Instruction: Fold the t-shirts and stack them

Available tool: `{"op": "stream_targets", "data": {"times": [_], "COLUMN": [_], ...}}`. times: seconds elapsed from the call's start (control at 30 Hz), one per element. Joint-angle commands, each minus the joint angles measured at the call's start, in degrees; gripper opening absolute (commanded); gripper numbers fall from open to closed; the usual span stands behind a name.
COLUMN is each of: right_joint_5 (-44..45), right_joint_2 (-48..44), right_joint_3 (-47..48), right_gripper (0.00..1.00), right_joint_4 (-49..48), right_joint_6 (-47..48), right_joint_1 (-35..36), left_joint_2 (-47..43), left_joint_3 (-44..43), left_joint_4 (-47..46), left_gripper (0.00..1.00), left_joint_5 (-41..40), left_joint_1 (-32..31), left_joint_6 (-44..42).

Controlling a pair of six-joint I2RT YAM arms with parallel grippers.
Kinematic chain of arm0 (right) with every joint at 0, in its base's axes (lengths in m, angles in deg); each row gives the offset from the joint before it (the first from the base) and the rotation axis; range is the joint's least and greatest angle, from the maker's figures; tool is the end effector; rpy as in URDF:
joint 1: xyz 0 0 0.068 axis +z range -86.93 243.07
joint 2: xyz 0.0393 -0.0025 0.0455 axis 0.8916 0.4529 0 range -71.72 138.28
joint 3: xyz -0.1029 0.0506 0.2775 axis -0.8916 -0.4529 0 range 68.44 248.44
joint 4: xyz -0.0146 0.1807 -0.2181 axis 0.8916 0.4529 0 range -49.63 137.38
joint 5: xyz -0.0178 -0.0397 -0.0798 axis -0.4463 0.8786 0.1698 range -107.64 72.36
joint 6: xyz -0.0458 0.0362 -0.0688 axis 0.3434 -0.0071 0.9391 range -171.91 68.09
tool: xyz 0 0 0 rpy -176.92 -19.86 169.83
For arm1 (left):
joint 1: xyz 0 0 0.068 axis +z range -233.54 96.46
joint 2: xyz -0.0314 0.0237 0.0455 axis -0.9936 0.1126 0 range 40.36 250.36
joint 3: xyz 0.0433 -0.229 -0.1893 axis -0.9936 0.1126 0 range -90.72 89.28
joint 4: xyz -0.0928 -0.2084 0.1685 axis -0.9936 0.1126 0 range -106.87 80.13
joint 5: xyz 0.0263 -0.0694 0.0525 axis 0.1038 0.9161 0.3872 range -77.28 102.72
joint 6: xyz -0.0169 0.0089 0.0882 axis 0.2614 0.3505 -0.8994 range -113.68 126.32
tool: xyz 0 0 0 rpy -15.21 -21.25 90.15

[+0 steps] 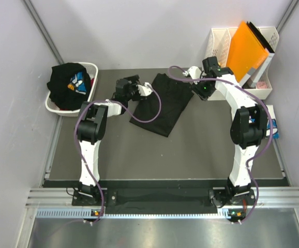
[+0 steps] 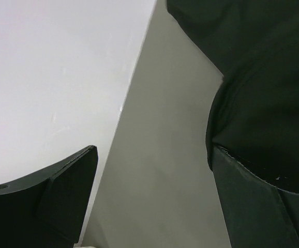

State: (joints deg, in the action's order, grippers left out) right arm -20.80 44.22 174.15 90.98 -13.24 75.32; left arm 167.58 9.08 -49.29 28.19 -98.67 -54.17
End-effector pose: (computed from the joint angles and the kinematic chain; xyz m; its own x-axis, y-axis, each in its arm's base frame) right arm 0.4857 0.1100 0.2528 -0.5173 -0.7508 -0.4107 -0.7191 0.6415 -0.2671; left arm 0.5451 -0.1698 0.1525 0.3160 0.7835 -0.5351 0.4582 0.3679 0.8091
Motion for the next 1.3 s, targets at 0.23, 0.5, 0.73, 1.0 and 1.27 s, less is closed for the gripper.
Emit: {"op": "stream_targets", "data": {"times": [0.23,0.5,0.73,1.0,1.27], "right_joint_5": [-1.41,-1.5,-1.68,-2.98,-9.5], "right_joint_2": [-3.53,-4.32,-4.67,-4.58,0.68], "right_joint_3": [0.37,-0.51,-0.51,-0.07,7.92], "right_gripper": [0.46,0.46,0.46,0.41,0.4], "right_joint_4": [0.02,-0.16,0.01,0.71,6.87], "right_joint_6": [1.05,1.14,1.14,1.4,4.04], "right_joint_1": [0.14,0.14,0.32,0.76,2.77], "left_joint_2": [-7.24,-11.55,-13.84,-14.01,-15.59], "left_joint_3": [-4.79,-4.79,-6.89,-9.19,-1.64], "left_joint_4": [19.59,24.42,30.57,33.14,16.69], "left_gripper": [0.91,0.9,0.89,0.89,0.86], "left_joint_5": [11.68,19.16,27.24,27.44,3.95], "left_joint_1": [3.97,5.82,6.7,6.79,6.96], "left_joint_6": [-2.8,-0.07,3.62,5.12,8.64]}}
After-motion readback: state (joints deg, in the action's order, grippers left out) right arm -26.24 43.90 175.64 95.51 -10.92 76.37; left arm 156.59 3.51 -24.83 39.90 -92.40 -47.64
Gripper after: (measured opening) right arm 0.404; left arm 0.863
